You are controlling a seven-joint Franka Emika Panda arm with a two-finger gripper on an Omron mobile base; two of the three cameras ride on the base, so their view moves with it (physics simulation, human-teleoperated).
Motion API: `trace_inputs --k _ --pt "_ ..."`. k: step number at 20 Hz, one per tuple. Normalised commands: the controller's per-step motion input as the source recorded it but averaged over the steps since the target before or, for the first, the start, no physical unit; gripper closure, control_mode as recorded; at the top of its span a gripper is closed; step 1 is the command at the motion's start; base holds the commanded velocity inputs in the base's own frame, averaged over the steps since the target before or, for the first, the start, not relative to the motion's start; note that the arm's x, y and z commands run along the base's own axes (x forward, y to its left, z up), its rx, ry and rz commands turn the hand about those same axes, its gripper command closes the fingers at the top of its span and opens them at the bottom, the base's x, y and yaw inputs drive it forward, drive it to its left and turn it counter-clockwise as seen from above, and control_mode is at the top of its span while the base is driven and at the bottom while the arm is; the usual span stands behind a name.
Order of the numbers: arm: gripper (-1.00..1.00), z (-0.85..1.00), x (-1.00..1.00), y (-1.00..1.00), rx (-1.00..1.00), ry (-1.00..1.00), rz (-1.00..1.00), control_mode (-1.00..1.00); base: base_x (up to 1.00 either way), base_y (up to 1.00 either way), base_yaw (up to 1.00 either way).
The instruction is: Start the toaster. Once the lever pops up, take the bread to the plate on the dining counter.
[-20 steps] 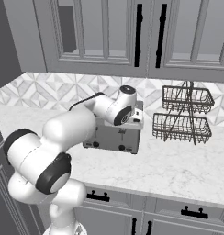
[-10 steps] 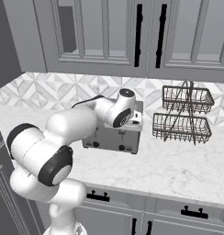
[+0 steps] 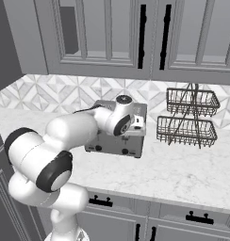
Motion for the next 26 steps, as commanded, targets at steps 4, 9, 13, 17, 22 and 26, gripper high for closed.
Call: trace_inputs --k 4,9,13,17,22,26 --pt "1.0 -1.0 -0.38 0.04 -0.05 -0.06 0.02 -1.0 0.0 0.0 0.0" --pt "1.0 -1.0 -0.39 0.17 -0.04 -0.03 0.04 -1.0 0.0 0.0 0.0" --pt "1.0 -1.0 -0.32 0.52 -0.03 0.0 0.07 -1.0 0.0 0.0 0.0" --pt "1.0 -1.0 -0.33 0.59 0.0 -0.09 0.07 -1.0 0.0 0.0 0.0" --pt "1.0 -0.34 -0.41 0.31 0.0 -0.17 0.04 -1.0 0.0 0.0 0.0" --pt "1.0 0.73 -0.26 0.11 0.0 -0.12 0.0 -1.0 0.0 0.0 0.0"
